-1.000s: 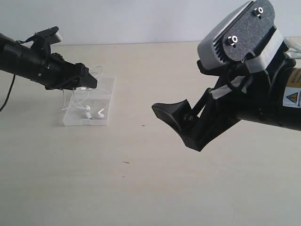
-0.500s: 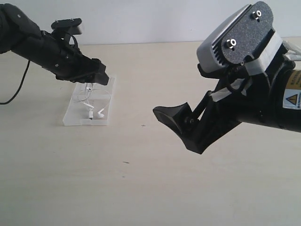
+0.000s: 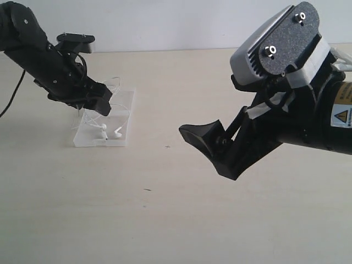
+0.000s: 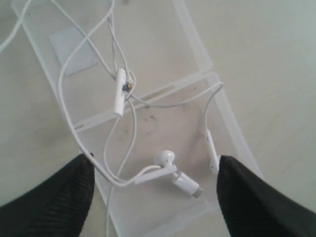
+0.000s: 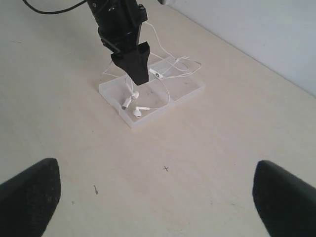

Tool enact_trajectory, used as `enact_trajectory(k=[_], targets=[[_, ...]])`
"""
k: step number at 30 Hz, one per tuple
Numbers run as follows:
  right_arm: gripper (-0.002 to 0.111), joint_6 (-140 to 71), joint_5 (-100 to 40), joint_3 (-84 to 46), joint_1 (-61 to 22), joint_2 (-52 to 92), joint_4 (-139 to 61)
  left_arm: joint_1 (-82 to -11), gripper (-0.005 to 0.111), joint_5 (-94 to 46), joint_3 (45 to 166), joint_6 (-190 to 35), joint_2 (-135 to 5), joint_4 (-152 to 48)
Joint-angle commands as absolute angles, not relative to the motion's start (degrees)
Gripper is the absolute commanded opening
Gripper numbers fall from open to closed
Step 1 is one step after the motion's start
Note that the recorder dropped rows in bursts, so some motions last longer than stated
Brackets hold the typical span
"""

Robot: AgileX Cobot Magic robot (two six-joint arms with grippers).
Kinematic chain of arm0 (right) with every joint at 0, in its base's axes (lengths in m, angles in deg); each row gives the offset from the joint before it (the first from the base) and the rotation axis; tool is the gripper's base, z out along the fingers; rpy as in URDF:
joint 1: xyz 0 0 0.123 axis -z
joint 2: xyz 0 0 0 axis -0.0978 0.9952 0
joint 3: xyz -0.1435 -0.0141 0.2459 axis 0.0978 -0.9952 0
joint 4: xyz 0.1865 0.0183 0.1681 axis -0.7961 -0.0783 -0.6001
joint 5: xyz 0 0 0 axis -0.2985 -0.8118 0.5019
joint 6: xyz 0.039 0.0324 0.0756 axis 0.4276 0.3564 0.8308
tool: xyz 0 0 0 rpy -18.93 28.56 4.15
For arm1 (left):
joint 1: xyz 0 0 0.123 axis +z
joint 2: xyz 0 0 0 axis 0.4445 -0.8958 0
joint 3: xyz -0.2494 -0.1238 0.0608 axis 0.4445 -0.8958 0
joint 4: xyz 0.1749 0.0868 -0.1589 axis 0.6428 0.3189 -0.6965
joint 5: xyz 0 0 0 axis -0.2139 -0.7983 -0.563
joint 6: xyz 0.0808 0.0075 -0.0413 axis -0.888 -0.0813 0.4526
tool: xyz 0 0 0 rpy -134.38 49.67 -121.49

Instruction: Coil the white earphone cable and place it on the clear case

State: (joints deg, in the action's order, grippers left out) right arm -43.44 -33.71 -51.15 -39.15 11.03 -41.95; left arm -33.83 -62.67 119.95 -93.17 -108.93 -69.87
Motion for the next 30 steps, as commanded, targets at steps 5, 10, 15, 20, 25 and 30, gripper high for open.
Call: enact_trajectory(k=[5, 10, 15, 20, 25, 30], targets=[[0.105, -43.8, -33.7, -51.3, -39.2, 10.9, -42.0, -35.4, 0.068, -66.8, 123.6, -89.3, -108.2, -67.2], [0.105, -43.8, -34.2, -51.3, -39.2, 10.9, -42.0, -38.1, 0.067, -66.8, 125.1, -89.1, -108.2, -66.8], [0.105, -43.8, -34.7, -51.3, -39.2, 10.9, -42.0, -40.0, 0.067, -68.0, 127.0, -83.9, -108.2, -63.5], [0.105, -43.8, -34.7, -51.3, -39.2, 10.9, -41.9, -42.0, 0.057, -73.8, 129.2, -76.8, -108.2, -51.7], [0.105, -43.5, -34.7, -51.3, -39.2, 10.9, -41.9, -42.4, 0.055, -75.4, 129.4, -76.0, -108.2, -49.3], [0.105, -43.5, -34.7, -51.3, -39.2, 10.9, -42.0, -42.4, 0.071, -75.7, 129.4, -75.7, -108.2, -49.4]])
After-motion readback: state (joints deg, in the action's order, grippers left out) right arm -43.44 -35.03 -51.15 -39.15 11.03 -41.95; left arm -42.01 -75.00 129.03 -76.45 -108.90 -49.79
